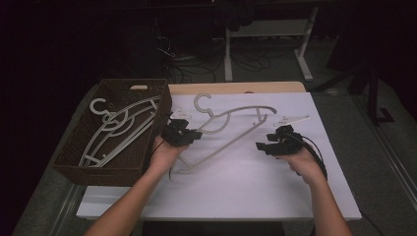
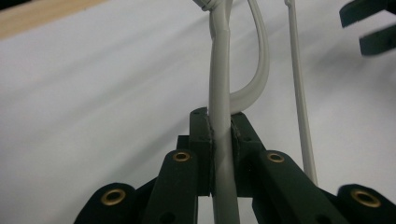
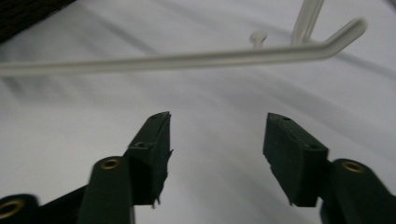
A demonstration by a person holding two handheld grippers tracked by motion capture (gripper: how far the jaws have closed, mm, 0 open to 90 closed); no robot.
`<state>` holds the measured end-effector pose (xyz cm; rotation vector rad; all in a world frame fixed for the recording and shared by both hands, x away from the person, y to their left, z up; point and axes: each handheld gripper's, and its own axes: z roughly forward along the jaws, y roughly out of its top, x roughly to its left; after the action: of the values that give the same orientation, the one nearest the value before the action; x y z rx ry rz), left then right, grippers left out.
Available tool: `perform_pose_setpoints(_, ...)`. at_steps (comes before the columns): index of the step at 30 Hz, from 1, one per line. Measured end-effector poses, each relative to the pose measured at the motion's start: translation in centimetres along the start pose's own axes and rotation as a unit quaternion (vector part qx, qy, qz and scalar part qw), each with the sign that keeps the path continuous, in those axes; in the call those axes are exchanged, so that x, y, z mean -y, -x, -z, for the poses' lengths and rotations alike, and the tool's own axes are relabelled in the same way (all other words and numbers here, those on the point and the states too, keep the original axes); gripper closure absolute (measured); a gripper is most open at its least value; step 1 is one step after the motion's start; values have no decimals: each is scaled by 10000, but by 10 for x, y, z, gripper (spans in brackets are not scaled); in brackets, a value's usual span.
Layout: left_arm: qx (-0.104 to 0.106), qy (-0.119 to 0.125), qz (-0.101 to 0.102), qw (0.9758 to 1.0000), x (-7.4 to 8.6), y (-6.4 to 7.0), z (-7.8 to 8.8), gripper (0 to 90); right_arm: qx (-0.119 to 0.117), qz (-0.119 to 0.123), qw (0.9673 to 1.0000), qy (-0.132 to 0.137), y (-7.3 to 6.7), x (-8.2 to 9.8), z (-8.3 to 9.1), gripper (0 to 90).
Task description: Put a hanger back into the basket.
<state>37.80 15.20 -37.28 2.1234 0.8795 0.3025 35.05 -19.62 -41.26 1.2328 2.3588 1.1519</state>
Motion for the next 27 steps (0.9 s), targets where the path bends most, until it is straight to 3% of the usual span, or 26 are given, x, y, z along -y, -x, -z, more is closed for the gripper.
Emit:
perform_pose_setpoints(9,-66,75,-208,9997,-38,4,36,819,-54,103,9997,205,-10,13,13,194)
perform_pose_setpoints(10,-87,62,-308,9995,-49,2,49,819,-82,97,9997,216,-12,19,16,163)
perform_pose_setpoints(13,-123,47,-372,9992,-58,-4,63,819,-67,121,9997,204,-12,24,18,137)
perform_pose_setpoints(20,-313,84,-544,9980,-69,-21,98,819,-36,156,9998,133,-12,33,21,137)
perform_pose_setpoints(27,-568,164,-560,9967,-64,-45,133,819,-33,204,9997,149,-13,30,21,136)
